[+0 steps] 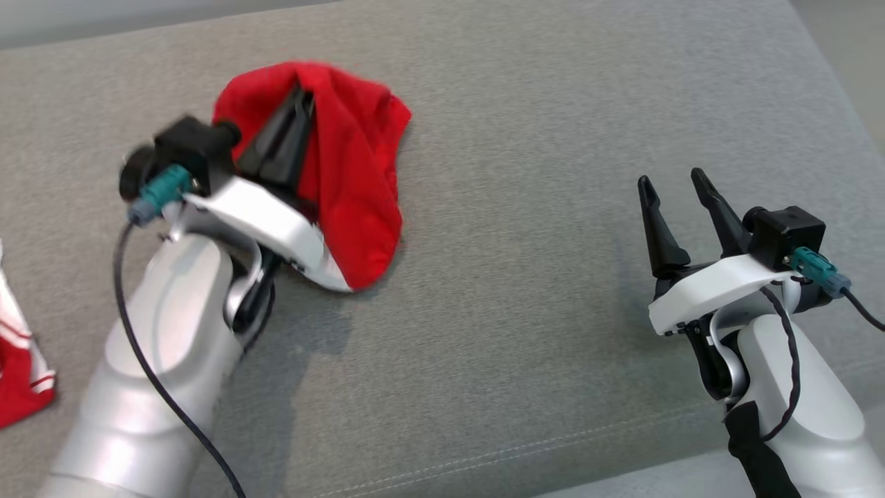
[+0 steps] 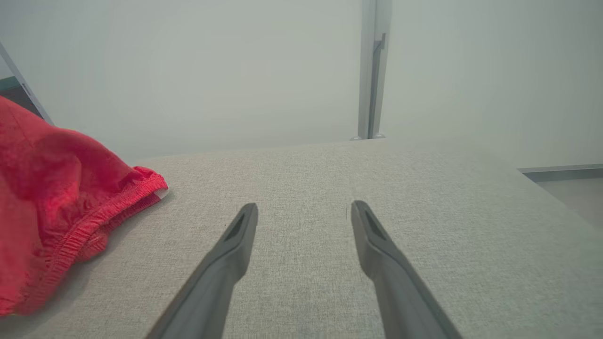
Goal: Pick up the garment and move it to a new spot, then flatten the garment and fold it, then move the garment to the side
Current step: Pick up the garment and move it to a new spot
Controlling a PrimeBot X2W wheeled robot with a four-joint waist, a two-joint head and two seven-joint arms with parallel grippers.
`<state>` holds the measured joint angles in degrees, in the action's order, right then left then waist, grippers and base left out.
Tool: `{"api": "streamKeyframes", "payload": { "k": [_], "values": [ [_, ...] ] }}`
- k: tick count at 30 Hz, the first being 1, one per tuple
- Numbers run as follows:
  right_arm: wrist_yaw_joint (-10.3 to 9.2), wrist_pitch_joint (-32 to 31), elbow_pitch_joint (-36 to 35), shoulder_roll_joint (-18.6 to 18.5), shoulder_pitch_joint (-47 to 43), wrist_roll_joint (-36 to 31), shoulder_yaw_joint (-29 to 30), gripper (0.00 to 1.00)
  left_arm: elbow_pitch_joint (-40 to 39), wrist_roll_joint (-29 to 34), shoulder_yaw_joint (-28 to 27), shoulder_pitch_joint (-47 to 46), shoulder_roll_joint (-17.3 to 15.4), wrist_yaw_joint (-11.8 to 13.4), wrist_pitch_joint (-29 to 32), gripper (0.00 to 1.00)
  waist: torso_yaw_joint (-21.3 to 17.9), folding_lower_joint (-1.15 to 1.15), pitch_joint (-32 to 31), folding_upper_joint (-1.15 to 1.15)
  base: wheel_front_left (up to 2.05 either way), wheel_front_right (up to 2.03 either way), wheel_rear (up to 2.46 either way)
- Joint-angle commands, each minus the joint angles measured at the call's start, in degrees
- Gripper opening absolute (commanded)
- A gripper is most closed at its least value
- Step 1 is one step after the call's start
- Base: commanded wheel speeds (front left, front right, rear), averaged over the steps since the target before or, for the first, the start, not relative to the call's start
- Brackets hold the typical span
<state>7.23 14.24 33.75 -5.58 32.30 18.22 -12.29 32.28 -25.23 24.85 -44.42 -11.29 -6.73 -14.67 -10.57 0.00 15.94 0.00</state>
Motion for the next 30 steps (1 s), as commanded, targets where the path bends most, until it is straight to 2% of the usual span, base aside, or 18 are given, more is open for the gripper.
{"api": "streamKeyframes", "payload": {
  "k": [1, 2, 3, 9, 15, 18, 30],
  "values": [
    [0.25, 0.76, -1.21, 0.48, -0.43, 0.99, -1.6, 1.0, 1.47, 0.7, -2.3, 1.63, -0.68, 0.33, -0.31, 0.16, -2.09, 0.0, -0.67, 0.0, 0.0, 0.0, 0.0],
    [0.25, 0.76, -0.95, 0.49, -0.56, 1.24, -1.86, 1.0, 2.8, 1.04, -2.39, 2.83, -0.13, 0.24, -0.31, 0.93, -2.33, 0.0, -1.02, 0.0, 0.0, 0.0, 0.0],
    [0.25, 0.76, -0.69, 0.45, -0.67, 1.46, -2.12, 1.0, 3.95, 1.54, -2.43, 4.01, 0.33, 0.15, -0.31, 1.0, -2.44, 0.0, -1.39, 0.0, 0.0, 0.0, 0.0],
    [0.25, 0.76, -0.17, -0.25, -0.81, 2.63, -3.31, 1.0, 6.26, 3.83, -4.96, 9.31, 1.7, 0.16, -0.32, 1.0, -1.42, 0.0, -3.42, 0.0, 0.0, 0.0, 0.0],
    [0.25, 0.76, -0.24, -0.72, -1.33, 3.26, -4.57, 1.0, 1.92, 7.9, -9.71, 14.81, 2.2, 0.93, -0.32, 1.0, 1.98, 0.0, -5.53, 0.0, 0.0, 0.0, 0.0],
    [0.25, 0.76, -0.36, -0.86, -1.99, 3.19, -4.75, 1.0, -2.37, 9.95, -14.28, 18.82, 2.66, 1.82, -0.32, 1.0, 4.13, 0.0, -7.05, 0.0, 0.0, 0.0, 0.0],
    [0.25, 0.76, -0.18, -1.29, -5.34, 2.98, -4.68, 1.0, -10.87, 15.03, -23.71, 30.1, 5.19, 1.55, -0.32, 1.0, 8.06, 0.0, -12.39, 0.0, 0.0, 0.0, 0.0]
  ]
}}
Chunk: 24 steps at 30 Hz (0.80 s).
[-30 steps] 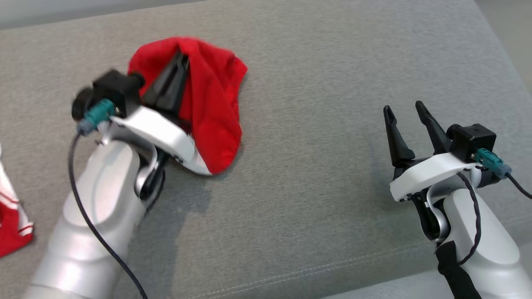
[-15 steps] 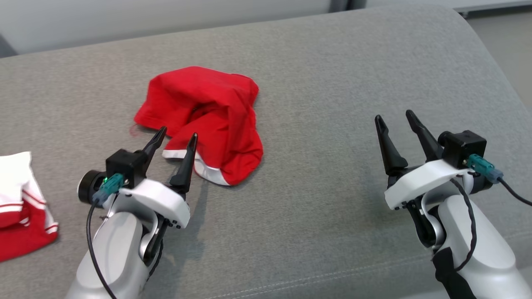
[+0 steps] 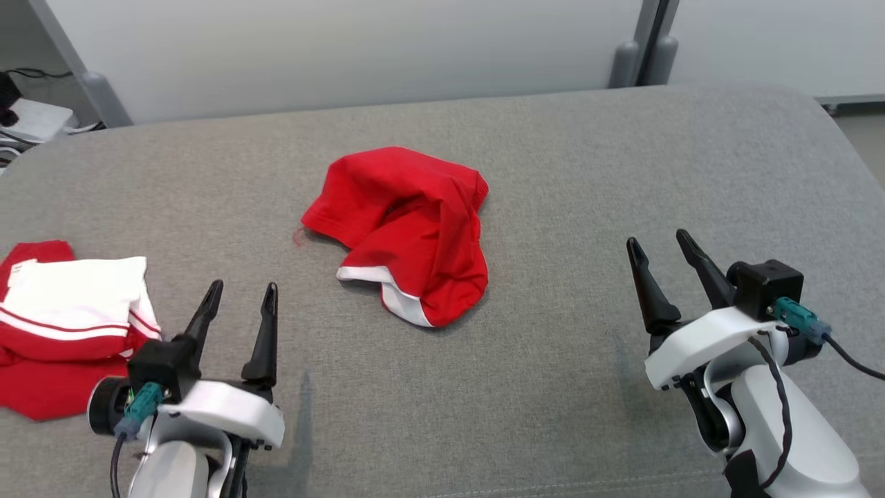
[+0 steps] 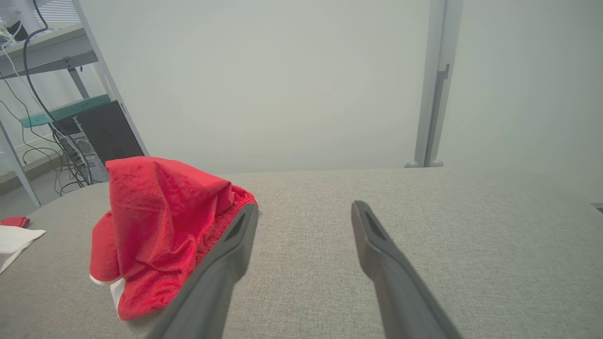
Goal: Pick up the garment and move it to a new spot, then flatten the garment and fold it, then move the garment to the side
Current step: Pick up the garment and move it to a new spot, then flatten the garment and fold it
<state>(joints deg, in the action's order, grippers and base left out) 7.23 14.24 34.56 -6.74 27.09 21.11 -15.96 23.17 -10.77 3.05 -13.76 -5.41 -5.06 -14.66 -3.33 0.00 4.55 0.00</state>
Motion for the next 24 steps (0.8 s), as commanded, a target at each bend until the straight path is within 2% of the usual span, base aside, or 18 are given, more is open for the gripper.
{"api": "streamKeyframes", "payload": {
  "k": [1, 6, 10, 16, 24],
  "values": [
    [0.25, 0.76, -1.05, -0.16, -0.51, 0.17, -0.98, 1.0, -2.4, 0.86, -2.57, 0.43, -0.38, -0.19, -0.33, 1.0, 1.08, 0.0, -1.39, 0.0, 0.0, 0.0, 0.0],
    [0.25, 0.76, -0.85, -0.26, -2.3, 0.92, -1.84, 1.0, -5.09, 1.86, -5.34, 4.45, 0.91, -0.58, -0.33, 1.0, 2.6, 0.0, -2.11, 0.0, 0.0, 0.0, 0.0],
    [0.25, 0.76, 1.67, -0.28, -2.42, 3.38, -5.12, 1.0, -6.51, 2.17, -6.16, 5.95, 1.78, -1.02, -0.33, 1.0, 5.07, 0.0, -1.23, 0.0, 0.0, 0.0, 0.0],
    [0.25, 0.76, 5.75, -0.76, 0.13, 7.79, -8.54, 1.0, -7.44, 2.54, -5.28, 5.4, 2.31, -1.72, -0.34, 1.0, 10.98, 0.0, 0.86, 0.0, 0.0, 0.0, 0.0],
    [0.25, 0.76, 10.74, -2.04, 2.34, 10.91, -7.45, 1.0, -8.34, 2.47, -3.6, 4.4, 2.49, -2.18, -0.34, 1.0, 19.58, 0.0, 3.78, 0.0, 0.0, 0.0, 0.0]
  ]
}}
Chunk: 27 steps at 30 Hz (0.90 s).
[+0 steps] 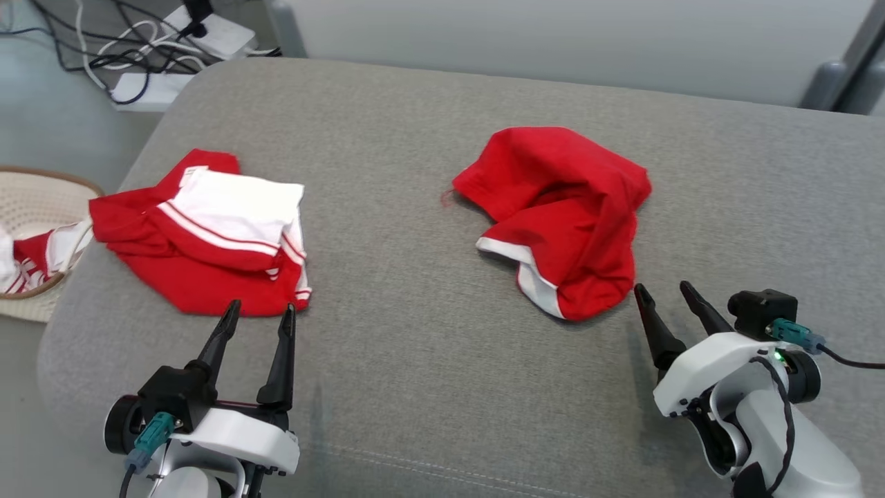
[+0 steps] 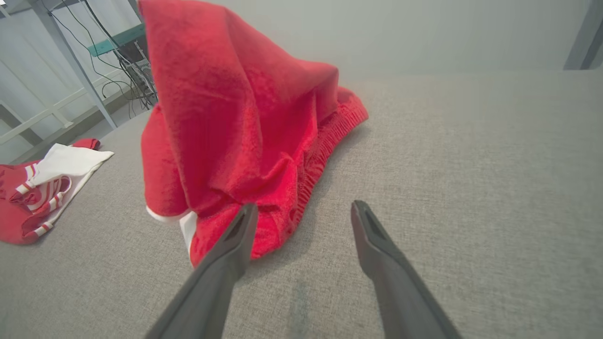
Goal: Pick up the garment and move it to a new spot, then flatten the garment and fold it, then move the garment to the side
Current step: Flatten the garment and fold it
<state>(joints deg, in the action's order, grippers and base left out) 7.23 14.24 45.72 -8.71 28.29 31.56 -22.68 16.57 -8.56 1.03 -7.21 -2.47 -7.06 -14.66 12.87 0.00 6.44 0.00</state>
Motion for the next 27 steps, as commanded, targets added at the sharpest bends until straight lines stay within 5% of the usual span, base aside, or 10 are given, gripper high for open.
{"api": "streamKeyframes", "payload": {
  "k": [1, 8, 9, 11, 27],
  "values": [
    [0.25, 0.76, 0.48, -0.2, 1.37, 0.81, -0.75, 1.0, -1.71, -0.04, -1.36, -2.22, -0.45, -0.21, -0.34, 1.0, 4.3, 0.0, 2.23, 0.0, 0.0, 0.0, 0.0],
    [0.25, 0.76, 4.82, 0.02, 2.84, 5.23, -1.82, 1.0, -1.74, -2.16, 0.29, -2.68, -0.43, -0.3, -0.34, 1.0, 8.19, 0.0, 4.07, 0.0, 0.0, 0.0, 0.0],
    [0.25, 0.65, 5.75, 0.12, 3.15, 6.19, -2.5, 0.89, -1.81, -2.43, 0.46, -2.79, -0.42, -0.3, -0.34, 1.0, 8.49, 0.0, 4.31, 0.0, 0.0, 0.0, 0.0],
    [0.25, 0.54, 7.18, -0.01, 4.02, 7.71, -3.75, 0.0, -1.93, -2.72, 0.67, -2.86, -0.42, -0.31, -0.34, 1.0, 8.69, 0.0, 4.53, 0.0, 0.0, 0.0, 0.0],
    [0.25, 0.65, -2.14, -13.78, 8.79, 10.31, -6.61, 0.0, -2.03, -5.95, 7.12, -4.71, -0.42, -0.36, -0.34, 1.0, -2.25, 0.0, 3.49, 0.0, 0.0, 0.0, 0.0]
  ]
}}
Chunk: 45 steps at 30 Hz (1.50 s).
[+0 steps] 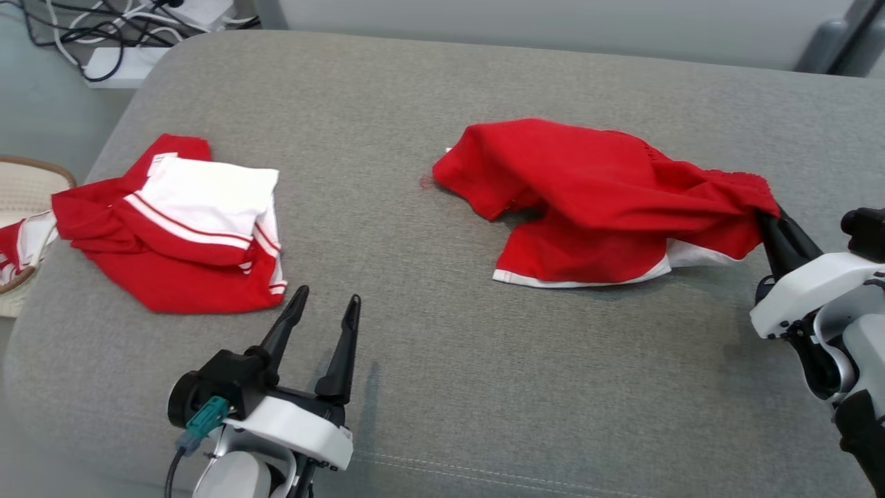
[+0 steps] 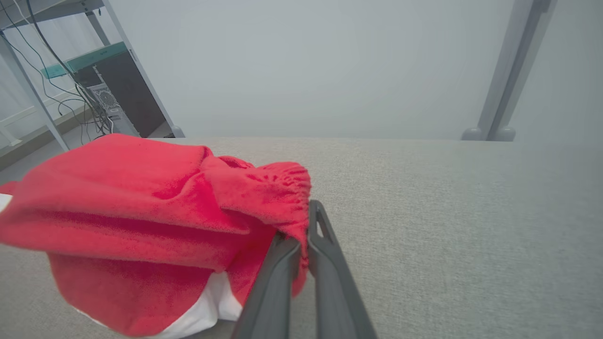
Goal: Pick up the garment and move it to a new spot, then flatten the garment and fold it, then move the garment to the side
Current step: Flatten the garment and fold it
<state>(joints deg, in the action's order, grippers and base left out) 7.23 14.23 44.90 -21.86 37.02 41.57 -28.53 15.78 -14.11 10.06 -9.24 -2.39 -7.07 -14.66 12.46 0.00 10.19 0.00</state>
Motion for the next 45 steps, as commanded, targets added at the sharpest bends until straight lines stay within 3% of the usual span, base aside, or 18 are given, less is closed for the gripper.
{"api": "streamKeyframes", "payload": {
  "k": [1, 6, 7, 8, 9, 17, 24, 32, 44, 45],
  "values": [
    [0.25, 0.66, -1.39, -1.35, 0.14, 0.41, -0.61, 0.0, -0.83, -0.56, -0.91, -2.98, -0.49, -0.36, -0.34, 1.0, -2.73, 0.0, -0.18, 0.0, 0.0, 0.0, 0.0],
    [0.25, 0.35, 0.29, -2.72, 0.36, -0.25, -0.59, 0.0, 2.68, -2.7, 7.9, -6.14, -0.49, -0.4, -0.34, 1.0, -6.79, 0.0, 0.78, 0.0, 0.0, 0.0, 0.0],
    [0.25, 0.13, 0.88, -2.53, 0.41, -0.52, -0.72, 0.31, 3.94, -3.34, 9.83, -6.74, -0.49, -0.4, -0.34, 1.0, -7.28, 0.0, 1.0, 0.0, 0.0, 0.0, 0.0],
    [0.25, -0.09, 1.43, -2.19, 0.53, -0.77, -0.87, 0.82, 5.26, -4.25, 11.58, -7.46, -0.49, -0.4, -0.34, 1.0, -7.71, 0.0, 1.26, 0.0, 0.0, 0.0, 0.0],
    [0.25, -0.05, 1.69, -1.67, 0.75, -0.71, -0.7, 1.0, 6.78, -4.72, 13.08, -8.32, -0.49, -0.4, -0.34, 1.0, -8.12, 0.0, 1.56, 0.0, 0.0, 0.0, 0.0],
    [0.25, 0.58, 0.39, 0.36, 2.67, -3.25, 0.12, 1.0, 16.64, -6.76, 20.86, -16.58, -2.05, -0.41, -0.34, 1.0, -11.92, 0.0, 3.98, 0.0, 0.0, 0.0, 0.0],
    [0.25, 0.73, -1.66, 0.91, 2.38, -5.29, 2.4, 1.0, 20.58, -4.11, 24.73, -21.27, -4.7, -0.41, -0.34, 1.0, -15.62, 0.0, 5.46, 0.0, 0.0, 0.0, 0.0],
    [0.25, 0.75, -5.06, 2.17, 0.59, -7.57, 5.7, 1.0, 22.84, -0.94, 24.73, -23.88, -7.13, -0.41, -0.34, 1.0, -19.42, 0.0, 7.02, 0.0, 0.0, 0.0, 0.0],
    [0.25, 0.76, -7.43, 3.72, -1.35, -9.81, 8.41, 1.0, 25.11, 0.92, 24.87, -25.78, -9.2, -0.41, -0.34, 1.0, -21.56, 0.0, 8.34, 0.0, 0.0, 0.0, 0.0],
    [0.25, 0.76, -7.55, 3.84, -1.45, -9.91, 8.54, 1.0, 24.95, 0.95, 25.11, -25.86, -9.34, -0.41, -0.34, 0.76, -21.65, 0.0, 8.44, 0.0, 0.0, 0.0, 0.0]
  ]
}}
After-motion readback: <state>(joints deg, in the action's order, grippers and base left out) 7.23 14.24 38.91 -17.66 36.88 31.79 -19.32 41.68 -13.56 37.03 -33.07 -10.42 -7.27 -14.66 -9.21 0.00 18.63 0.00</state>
